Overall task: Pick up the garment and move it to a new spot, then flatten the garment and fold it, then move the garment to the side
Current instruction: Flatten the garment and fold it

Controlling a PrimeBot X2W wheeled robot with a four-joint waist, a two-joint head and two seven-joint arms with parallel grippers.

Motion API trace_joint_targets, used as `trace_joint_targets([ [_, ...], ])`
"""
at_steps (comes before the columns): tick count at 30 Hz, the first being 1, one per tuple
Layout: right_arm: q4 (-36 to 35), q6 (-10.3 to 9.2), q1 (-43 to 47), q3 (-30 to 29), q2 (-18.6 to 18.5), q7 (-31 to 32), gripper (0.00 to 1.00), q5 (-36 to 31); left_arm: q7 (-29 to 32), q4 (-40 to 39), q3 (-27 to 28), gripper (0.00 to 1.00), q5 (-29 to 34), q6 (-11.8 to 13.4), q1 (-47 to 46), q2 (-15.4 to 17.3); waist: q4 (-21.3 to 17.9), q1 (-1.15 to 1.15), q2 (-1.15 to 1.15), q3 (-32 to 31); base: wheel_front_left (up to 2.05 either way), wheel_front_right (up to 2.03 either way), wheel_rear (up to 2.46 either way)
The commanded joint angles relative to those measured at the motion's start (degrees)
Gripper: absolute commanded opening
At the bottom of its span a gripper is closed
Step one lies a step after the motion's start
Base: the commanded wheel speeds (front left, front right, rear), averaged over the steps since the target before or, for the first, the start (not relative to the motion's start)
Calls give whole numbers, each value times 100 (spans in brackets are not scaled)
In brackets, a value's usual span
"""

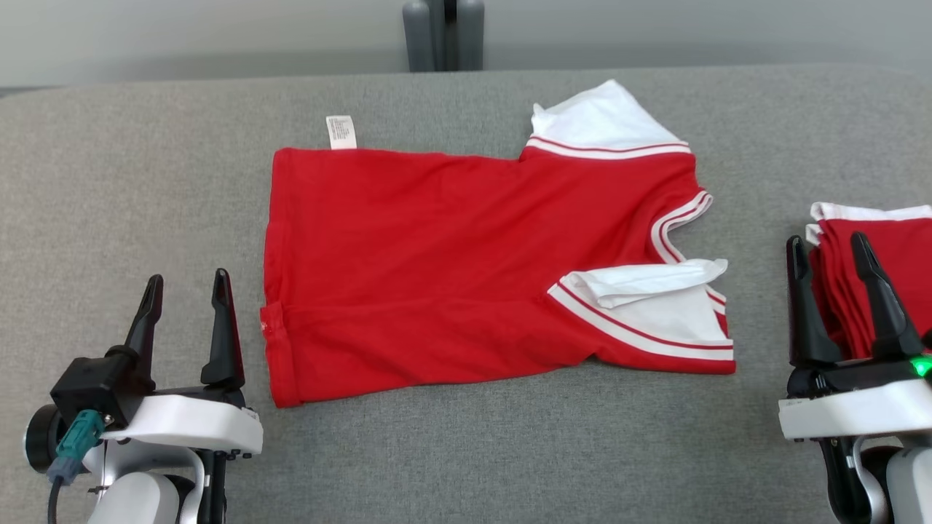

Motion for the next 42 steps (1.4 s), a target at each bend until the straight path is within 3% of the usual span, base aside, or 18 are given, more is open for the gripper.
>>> trace_joint_targets([
  [1, -126, 2, 125, -20, 5, -16, 100, -114, -47, -82, -5, 100, 119, 101, 83, 40, -54, 0, 0, -210, 0, 0, 0],
  [7, -547, 2, 542, -4, 90, 113, 100, -397, -189, -466, -122, 100, 365, 332, 331, -5, -108, 0, 0, -515, 0, 0, 0],
  [22, -658, 2, 1189, -28, 219, 410, 100, -511, -107, -138, -384, 100, 507, 256, 516, 93, -105, 0, 0, -851, 0, 0, 0],
  [37, -763, 2, 1130, -39, 238, 500, 100, -413, 49, -212, -494, 100, 512, 320, 416, 133, -29, 0, 0, -751, 0, 0, 0],
  [42, -533, 2, 1023, 4, 238, 615, 100, -404, 290, -98, -617, 100, 452, 224, 384, 151, -40, 0, 0, -612, 0, 0, 0],
])
